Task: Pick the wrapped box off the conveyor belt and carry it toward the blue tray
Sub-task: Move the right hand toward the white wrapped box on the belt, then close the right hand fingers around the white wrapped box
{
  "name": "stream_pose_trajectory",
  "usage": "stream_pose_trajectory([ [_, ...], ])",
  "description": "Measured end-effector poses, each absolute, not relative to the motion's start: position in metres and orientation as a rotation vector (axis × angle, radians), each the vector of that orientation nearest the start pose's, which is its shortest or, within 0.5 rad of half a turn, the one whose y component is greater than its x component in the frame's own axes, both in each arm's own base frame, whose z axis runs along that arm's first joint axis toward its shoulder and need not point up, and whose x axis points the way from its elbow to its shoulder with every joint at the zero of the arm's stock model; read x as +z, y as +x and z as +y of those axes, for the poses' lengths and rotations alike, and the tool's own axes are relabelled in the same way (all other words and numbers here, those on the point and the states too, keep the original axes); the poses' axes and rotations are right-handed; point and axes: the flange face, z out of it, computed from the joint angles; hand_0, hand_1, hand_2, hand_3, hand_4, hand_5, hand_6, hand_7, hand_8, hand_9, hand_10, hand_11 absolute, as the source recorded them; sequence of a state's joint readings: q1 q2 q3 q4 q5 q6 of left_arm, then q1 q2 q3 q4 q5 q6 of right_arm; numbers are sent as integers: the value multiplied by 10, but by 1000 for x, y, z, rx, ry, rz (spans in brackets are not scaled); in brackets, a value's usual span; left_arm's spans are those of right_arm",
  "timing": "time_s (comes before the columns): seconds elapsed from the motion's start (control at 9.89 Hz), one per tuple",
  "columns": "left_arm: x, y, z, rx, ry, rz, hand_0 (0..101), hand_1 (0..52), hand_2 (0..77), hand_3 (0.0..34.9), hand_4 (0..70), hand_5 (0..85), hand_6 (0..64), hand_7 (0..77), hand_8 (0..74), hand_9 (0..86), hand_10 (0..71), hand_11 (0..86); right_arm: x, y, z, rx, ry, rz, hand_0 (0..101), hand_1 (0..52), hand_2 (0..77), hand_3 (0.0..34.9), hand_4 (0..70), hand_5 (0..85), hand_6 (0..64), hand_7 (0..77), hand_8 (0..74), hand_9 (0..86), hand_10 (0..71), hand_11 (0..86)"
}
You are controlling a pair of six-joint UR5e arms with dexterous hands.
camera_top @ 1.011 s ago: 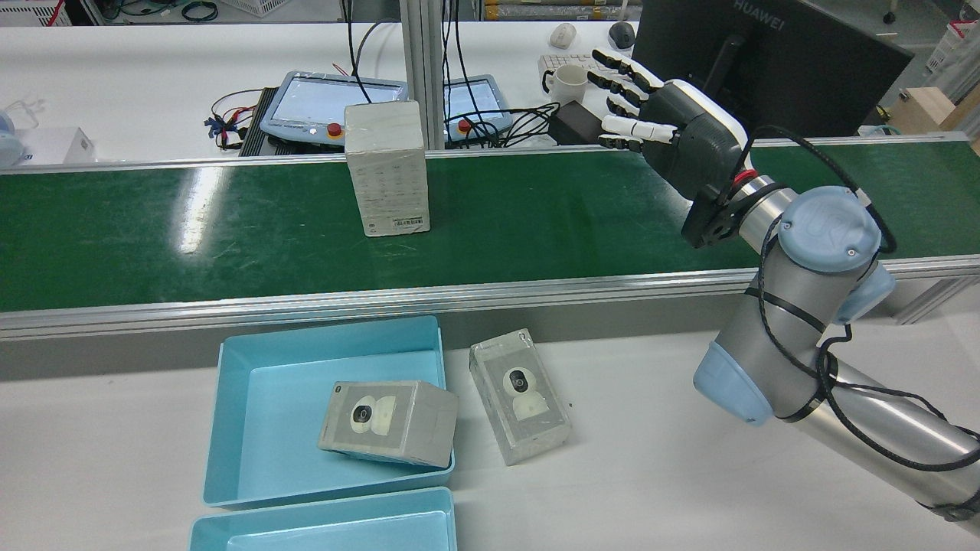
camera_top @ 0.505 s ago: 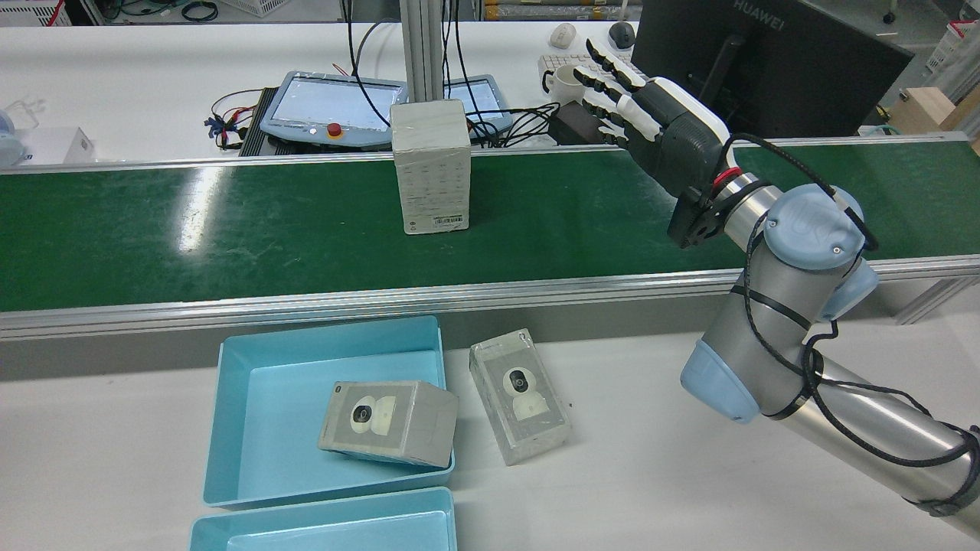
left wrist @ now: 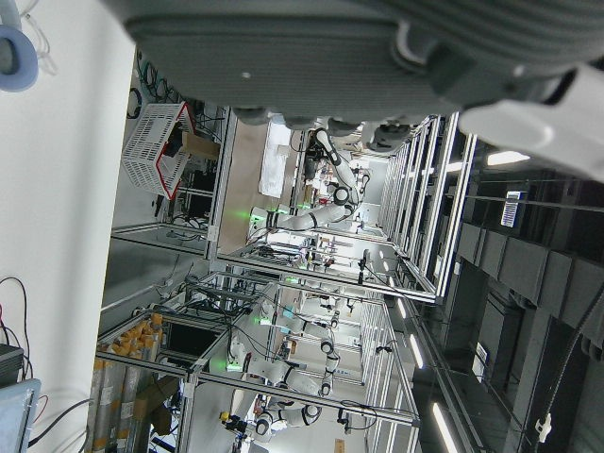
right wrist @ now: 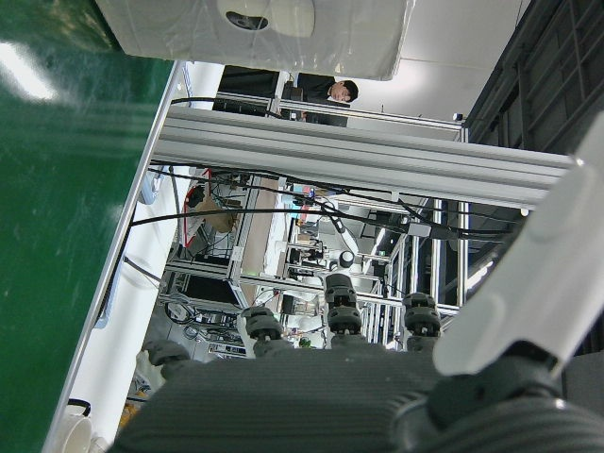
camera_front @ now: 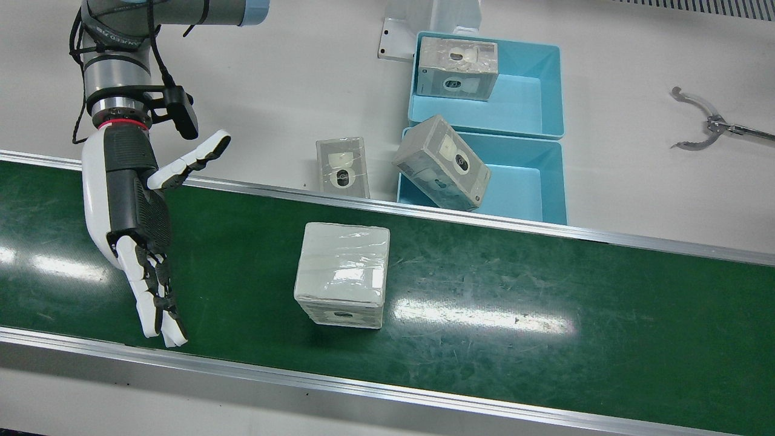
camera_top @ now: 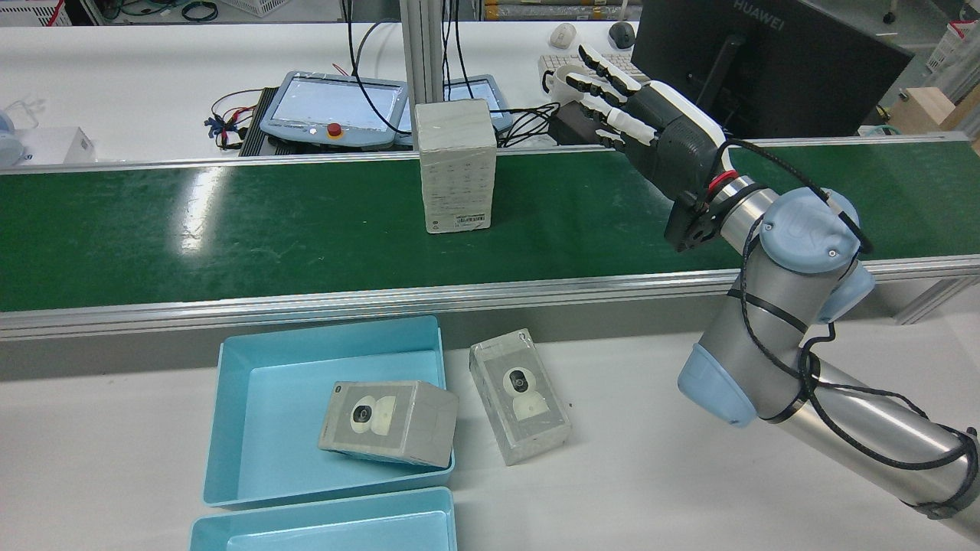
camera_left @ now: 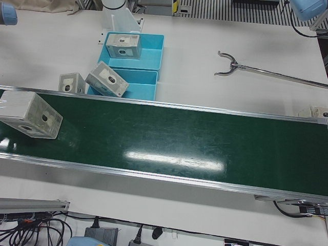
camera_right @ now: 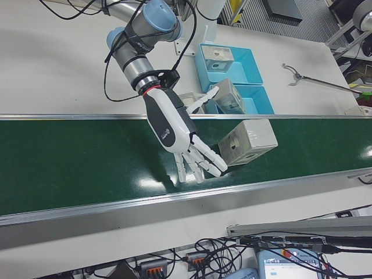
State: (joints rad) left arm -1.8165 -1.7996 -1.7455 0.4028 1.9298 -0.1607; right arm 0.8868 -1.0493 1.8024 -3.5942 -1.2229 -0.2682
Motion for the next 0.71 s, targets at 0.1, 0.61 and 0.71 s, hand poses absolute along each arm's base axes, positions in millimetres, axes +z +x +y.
stream_pose_trajectory([
  [0.1,522,-229,-510,-2244,-306,2225,0,0,11,0,0,5,0,5,5,5,0,0,329,-261,-584,-2021,218,2765,434,22,16,301,82,11,0,120,82,11,0,16],
  [0.61,522,-229,-510,-2244,-306,2225,0,0,5,0,0,5,0,5,5,5,0,0,320,-265,-584,-2010,208,2780,466,93,16,300,76,27,0,120,87,11,0,16],
  [0.71,522,-229,-510,-2244,-306,2225,0,0,11,0,0,5,0,5,5,5,0,0,316,-267,-584,-2004,204,2789,466,93,16,300,76,27,0,120,87,11,0,11],
])
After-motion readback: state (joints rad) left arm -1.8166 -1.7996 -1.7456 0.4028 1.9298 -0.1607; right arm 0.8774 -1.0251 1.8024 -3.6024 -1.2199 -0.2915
